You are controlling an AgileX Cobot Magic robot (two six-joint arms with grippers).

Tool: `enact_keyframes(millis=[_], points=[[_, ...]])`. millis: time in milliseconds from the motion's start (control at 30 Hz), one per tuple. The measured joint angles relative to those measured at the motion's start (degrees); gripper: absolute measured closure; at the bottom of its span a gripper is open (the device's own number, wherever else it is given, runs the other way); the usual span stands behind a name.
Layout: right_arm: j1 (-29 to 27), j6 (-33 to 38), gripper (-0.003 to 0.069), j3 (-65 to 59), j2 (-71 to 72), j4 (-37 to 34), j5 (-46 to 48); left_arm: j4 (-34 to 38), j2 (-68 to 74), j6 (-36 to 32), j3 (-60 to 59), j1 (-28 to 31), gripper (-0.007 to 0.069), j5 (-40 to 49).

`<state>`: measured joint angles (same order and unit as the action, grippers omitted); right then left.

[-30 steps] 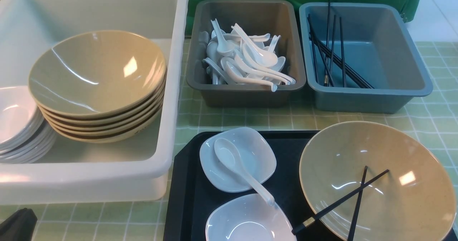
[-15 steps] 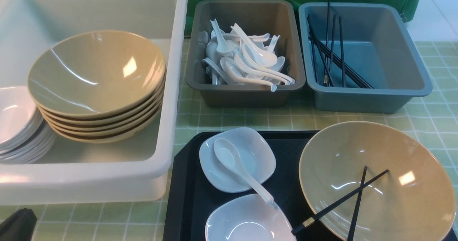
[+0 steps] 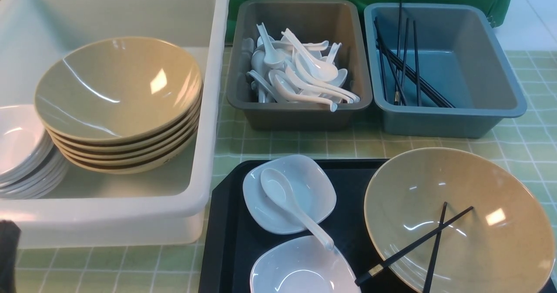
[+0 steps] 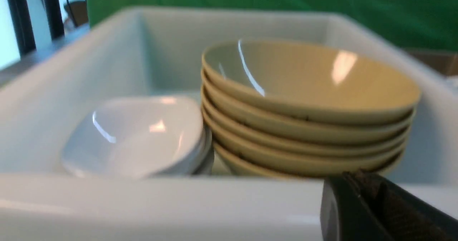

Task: On green table put chopsticks spoon bowls plates into blue grey white boxes.
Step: 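Move the grippers toward the tableware on the black tray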

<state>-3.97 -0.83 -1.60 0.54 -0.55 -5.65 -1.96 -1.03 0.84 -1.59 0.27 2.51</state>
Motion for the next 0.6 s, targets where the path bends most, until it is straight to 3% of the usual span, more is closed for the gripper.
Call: enact_keyframes(millis=[167,400,467,500,533,600], points=[[0.0,-11.6,0.0423,0.0,0.0,0.0,-6.4,0.2,0.0,0.2,0.0,0.0,0.0626,-6.4],[0.0,-22.1,0.0423,0.0,0.0,0.0,-12.8,0.5,0.0,0.6,0.0,0.0,0.0626,-9.2],[0.0,-29.0,0.0423,0.0,0.0,0.0,-15.9,2.5,0.0,5.1,0.0,0.0,0.0626,-16.8],[0.0,-29.0,0.0423,0.0,0.0,0.0,-16.0,2.7,0.0,5.1,0.0,0.0,0.0626,-17.5],[0.0,-33.5,0.0423,0.4,0.0,0.0,-15.6,5.2,0.0,9.6,0.0,0.0,0.0626,-23.2],[0.0,-36.4,0.0423,2.8,0.0,0.0,-13.0,7.0,0.0,13.2,0.7,0.0,0.0626,-25.0]])
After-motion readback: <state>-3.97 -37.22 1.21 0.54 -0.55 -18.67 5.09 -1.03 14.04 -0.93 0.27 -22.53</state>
